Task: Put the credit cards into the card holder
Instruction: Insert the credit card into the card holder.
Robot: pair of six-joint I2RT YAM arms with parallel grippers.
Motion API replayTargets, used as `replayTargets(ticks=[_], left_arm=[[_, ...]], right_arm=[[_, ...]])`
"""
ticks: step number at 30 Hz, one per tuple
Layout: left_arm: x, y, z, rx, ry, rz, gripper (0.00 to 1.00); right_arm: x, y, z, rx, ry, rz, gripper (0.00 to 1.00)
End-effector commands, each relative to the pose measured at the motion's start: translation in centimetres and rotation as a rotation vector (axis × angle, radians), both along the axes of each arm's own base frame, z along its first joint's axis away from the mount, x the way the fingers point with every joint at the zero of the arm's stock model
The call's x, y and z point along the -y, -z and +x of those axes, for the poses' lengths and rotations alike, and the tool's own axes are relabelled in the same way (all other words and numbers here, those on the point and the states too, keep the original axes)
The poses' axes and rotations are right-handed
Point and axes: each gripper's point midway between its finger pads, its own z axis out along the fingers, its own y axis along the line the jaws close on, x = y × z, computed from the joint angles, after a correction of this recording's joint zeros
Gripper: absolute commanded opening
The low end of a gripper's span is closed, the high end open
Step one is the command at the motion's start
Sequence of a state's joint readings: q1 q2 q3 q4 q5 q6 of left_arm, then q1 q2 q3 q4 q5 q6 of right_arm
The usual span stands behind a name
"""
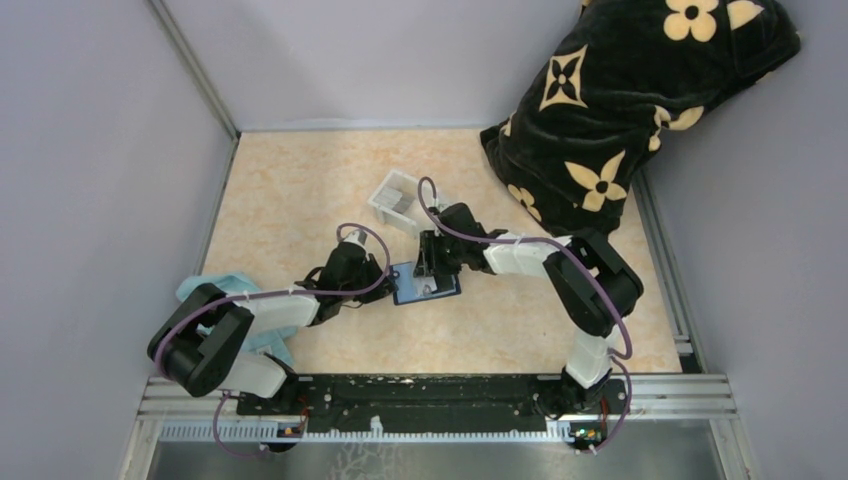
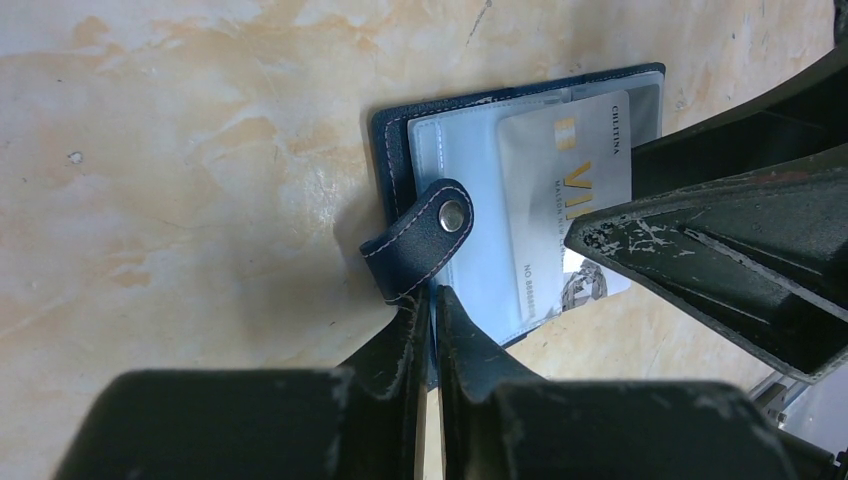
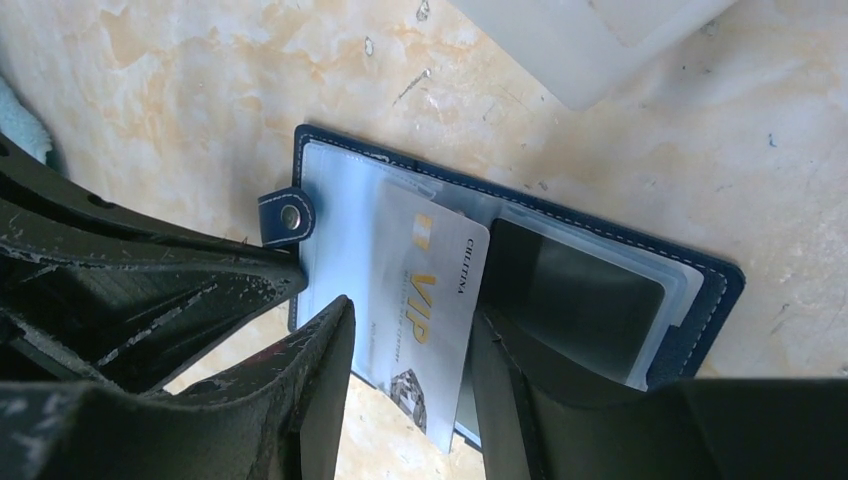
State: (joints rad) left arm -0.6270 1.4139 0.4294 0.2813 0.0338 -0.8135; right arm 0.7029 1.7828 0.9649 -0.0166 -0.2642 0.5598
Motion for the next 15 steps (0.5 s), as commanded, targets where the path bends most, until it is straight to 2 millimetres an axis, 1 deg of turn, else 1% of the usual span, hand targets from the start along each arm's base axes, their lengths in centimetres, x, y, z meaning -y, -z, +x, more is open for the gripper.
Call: replayTargets(ticks=[1, 15], left_arm=[[-1.1, 3.2, -2.6, -0.107, 0.036, 0.08, 0.12], [-0.5, 2.9, -3.0, -0.096, 0.051, 0.02, 0.12]], right_arm=[[1.9, 3.7, -1.6, -0.055, 0.0, -0.176, 0.46], [0.5, 5.0, -2.9, -0.052, -0.023, -0.25, 0.48]])
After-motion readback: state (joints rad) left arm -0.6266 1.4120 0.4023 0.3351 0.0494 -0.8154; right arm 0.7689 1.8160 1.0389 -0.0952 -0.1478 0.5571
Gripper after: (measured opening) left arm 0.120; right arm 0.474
